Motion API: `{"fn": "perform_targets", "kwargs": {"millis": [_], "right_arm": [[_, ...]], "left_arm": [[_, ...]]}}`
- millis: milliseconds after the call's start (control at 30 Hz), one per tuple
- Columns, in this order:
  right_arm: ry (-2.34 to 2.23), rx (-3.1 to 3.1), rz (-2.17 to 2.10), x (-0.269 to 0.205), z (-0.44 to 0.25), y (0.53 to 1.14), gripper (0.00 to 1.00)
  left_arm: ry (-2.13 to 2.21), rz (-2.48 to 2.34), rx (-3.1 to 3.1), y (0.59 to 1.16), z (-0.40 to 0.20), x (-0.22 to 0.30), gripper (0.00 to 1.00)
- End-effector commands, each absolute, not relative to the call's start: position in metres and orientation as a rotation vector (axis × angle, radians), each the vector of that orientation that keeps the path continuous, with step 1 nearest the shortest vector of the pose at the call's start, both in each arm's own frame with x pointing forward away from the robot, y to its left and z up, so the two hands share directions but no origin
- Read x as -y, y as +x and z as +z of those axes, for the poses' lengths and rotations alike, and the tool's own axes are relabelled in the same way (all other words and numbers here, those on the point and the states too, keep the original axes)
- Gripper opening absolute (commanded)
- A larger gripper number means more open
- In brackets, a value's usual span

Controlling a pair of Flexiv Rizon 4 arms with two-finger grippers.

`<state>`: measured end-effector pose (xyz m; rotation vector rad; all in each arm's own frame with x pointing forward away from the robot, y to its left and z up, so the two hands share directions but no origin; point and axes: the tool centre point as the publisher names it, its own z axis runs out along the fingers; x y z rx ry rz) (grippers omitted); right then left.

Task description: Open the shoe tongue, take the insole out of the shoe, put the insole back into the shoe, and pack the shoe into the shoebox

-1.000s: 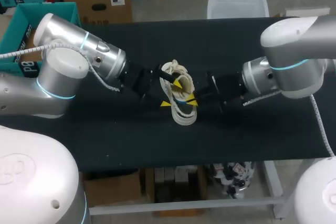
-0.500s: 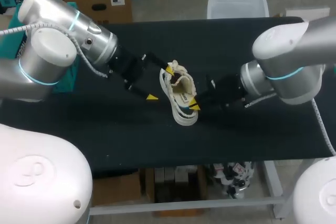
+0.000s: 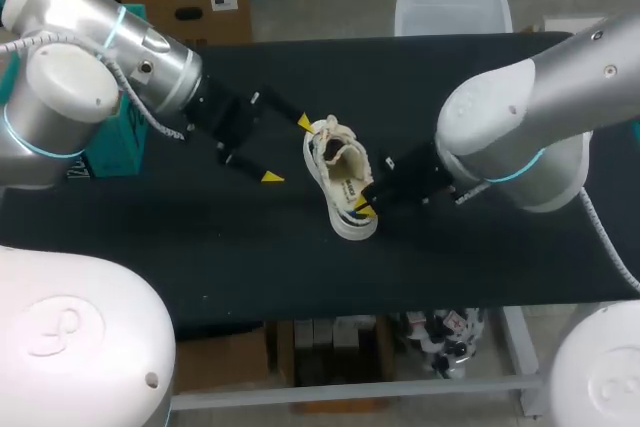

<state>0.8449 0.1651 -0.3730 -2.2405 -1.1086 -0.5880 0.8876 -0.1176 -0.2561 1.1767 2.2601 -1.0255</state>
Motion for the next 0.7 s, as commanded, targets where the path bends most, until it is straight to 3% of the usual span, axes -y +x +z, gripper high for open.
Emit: {"fn": "perform_targets", "kwargs": {"millis": [33,300,333,400,433,467,700], "right_arm": [[-2.467,1.153,-0.506,-0.173,-0.378,0.845,0.0],[-2.564,1.101,-0.495,-0.166,-0.383,0.843,0.0],[-2.558,1.094,-0.516,-0.164,-0.381,0.842,0.07],[-2.536,1.088,-0.559,-0.162,-0.374,0.841,0.47],[-2.531,1.087,-0.577,-0.162,-0.37,0.841,0.94],[-2.523,1.087,-0.598,-0.161,-0.367,0.84,1.0],[-2.458,1.085,-0.749,-0.159,-0.345,0.838,1.0]], "left_arm": [[1.151,-1.017,-2.256,0.882,-0.252,0.11,1.0],[1.12,-1.013,-2.321,0.884,-0.245,0.099,1.0],[1.121,-1.015,-2.331,0.884,-0.244,0.098,1.0],[1.117,-1.006,-2.356,0.884,-0.242,0.096,1.0],[1.116,-1.007,-2.369,0.883,-0.242,0.095,1.0],[1.117,-1.008,-2.372,0.883,-0.241,0.094,1.0],[1.058,-0.988,-2.47,0.882,-0.243,0.09,1.0]]}}
